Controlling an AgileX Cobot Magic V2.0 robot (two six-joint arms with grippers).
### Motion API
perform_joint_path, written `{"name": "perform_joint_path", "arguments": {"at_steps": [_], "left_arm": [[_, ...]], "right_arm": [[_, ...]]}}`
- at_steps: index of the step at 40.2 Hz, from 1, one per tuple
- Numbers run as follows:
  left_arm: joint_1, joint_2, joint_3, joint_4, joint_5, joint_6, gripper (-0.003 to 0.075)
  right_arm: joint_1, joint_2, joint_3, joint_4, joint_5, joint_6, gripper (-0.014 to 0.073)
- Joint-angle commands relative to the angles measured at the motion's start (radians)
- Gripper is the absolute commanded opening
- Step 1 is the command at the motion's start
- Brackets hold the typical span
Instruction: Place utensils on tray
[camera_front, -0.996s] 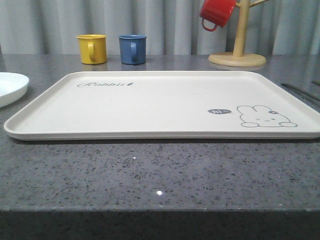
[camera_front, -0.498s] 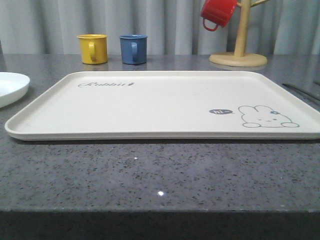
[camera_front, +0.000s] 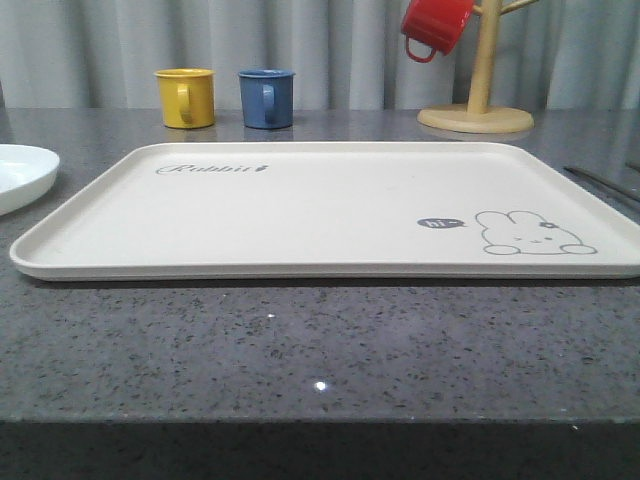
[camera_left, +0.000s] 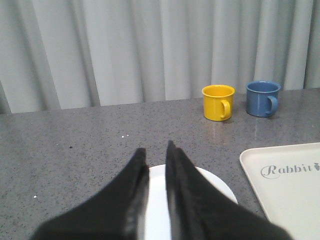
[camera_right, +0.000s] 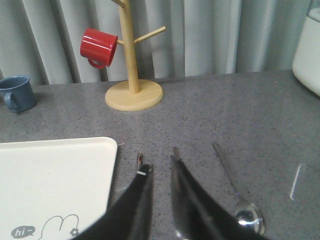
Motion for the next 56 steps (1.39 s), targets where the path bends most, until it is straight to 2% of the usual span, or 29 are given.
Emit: {"name": "perform_joint_path", "arguments": {"at_steps": [1, 4, 6, 8, 14, 22, 27, 34, 37, 43, 50, 56], "left_arm": [[0.001, 0.013, -0.039, 0.001, -0.075, -0.007, 0.0406], [0.001, 0.013, -0.039, 0.001, -0.075, -0.007, 0.0588], [0.001, 0.013, -0.039, 0.001, -0.077, -0.007, 0.0642], [0.001, 0.013, -0.036, 0.001, -0.100, -0.007, 0.0654], [0.001, 0.016, -0.033, -0.034, -0.147, -0.007, 0.0622], [-0.049, 0.165, -0.091, -0.034, -0.098, -0.006, 0.0601], [-0.133, 0.330, -0.210, -0.018, 0.042, 0.002, 0.0601], [-0.242, 0.629, -0.431, 0.097, 0.330, 0.002, 0.0601], [-0.269, 0.746, -0.514, 0.115, 0.428, 0.002, 0.0601], [-0.278, 0.920, -0.625, 0.113, 0.527, 0.002, 0.0597], [-0.278, 1.084, -0.737, 0.113, 0.663, 0.002, 0.0488], [-0.278, 1.174, -0.792, 0.113, 0.696, 0.002, 0.0421]], "right_arm": [[-0.005, 0.014, -0.038, -0.006, -0.066, -0.006, 0.0377], [-0.005, 0.014, -0.038, -0.006, -0.061, -0.006, 0.0509], [-0.005, 0.014, -0.038, -0.006, -0.061, -0.006, 0.0565], [-0.005, 0.014, -0.038, -0.006, -0.060, -0.006, 0.0602], [-0.005, 0.014, -0.038, -0.006, -0.061, -0.006, 0.0602], [-0.005, 0.014, -0.038, -0.006, -0.061, -0.006, 0.0602], [-0.005, 0.014, -0.038, -0.006, -0.061, -0.006, 0.0602], [-0.005, 0.014, -0.038, -0.006, -0.061, -0.006, 0.0602], [-0.005, 0.014, -0.038, -0.006, -0.061, -0.006, 0.0602], [-0.005, 0.014, -0.038, -0.006, -0.061, -0.006, 0.0602], [-0.005, 0.014, -0.038, -0.006, -0.061, -0.006, 0.0602], [-0.005, 0.014, -0.038, -0.006, -0.061, -0.006, 0.0602]]}}
